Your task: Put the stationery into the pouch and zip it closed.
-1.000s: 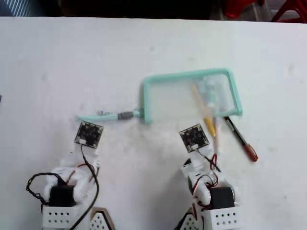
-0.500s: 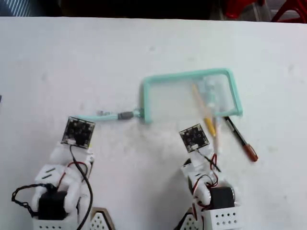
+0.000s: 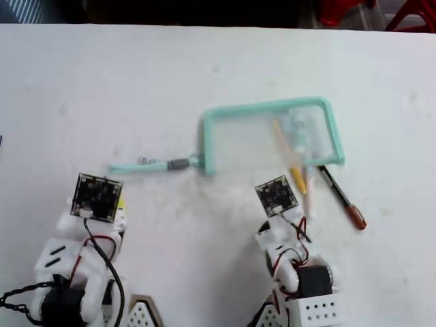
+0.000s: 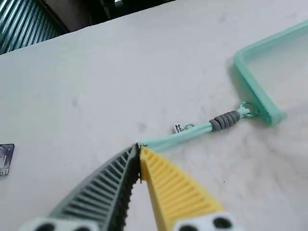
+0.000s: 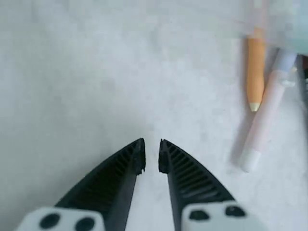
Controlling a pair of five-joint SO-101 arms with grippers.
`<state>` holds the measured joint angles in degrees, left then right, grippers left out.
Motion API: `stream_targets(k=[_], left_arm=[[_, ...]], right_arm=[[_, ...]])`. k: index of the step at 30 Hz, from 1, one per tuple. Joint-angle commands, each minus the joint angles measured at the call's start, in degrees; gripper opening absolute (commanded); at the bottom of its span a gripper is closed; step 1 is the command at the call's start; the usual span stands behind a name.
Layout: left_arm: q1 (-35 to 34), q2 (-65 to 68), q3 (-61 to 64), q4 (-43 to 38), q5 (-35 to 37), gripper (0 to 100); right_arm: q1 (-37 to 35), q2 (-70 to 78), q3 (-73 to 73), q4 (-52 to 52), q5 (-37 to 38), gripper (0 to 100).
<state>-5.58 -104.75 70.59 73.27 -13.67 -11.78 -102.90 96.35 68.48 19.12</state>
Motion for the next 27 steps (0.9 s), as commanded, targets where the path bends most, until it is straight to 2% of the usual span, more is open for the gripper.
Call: stream_targets(k=[1, 10, 20, 27], left_arm=[[0.48, 0.22, -2.81, 0.62, 0.26, 2], [0.75, 0.22, -8.79, -0.35, 0.09, 2], [0.75, 0.22, -6.77, -16.09, 0.53, 2], [0.84, 0.22, -3.96, -16.97, 0.53, 2]], right_arm=[[-0.4, -0.13, 0.44, -3.21, -0.18, 5.6], [-0.31, -0.13, 0.44, -7.6, -0.18, 5.3], [-0.31, 0.31, 0.44, -7.16, 0.18, 5.6], [-0.75, -0.04, 0.44, -2.59, 0.26, 5.6]])
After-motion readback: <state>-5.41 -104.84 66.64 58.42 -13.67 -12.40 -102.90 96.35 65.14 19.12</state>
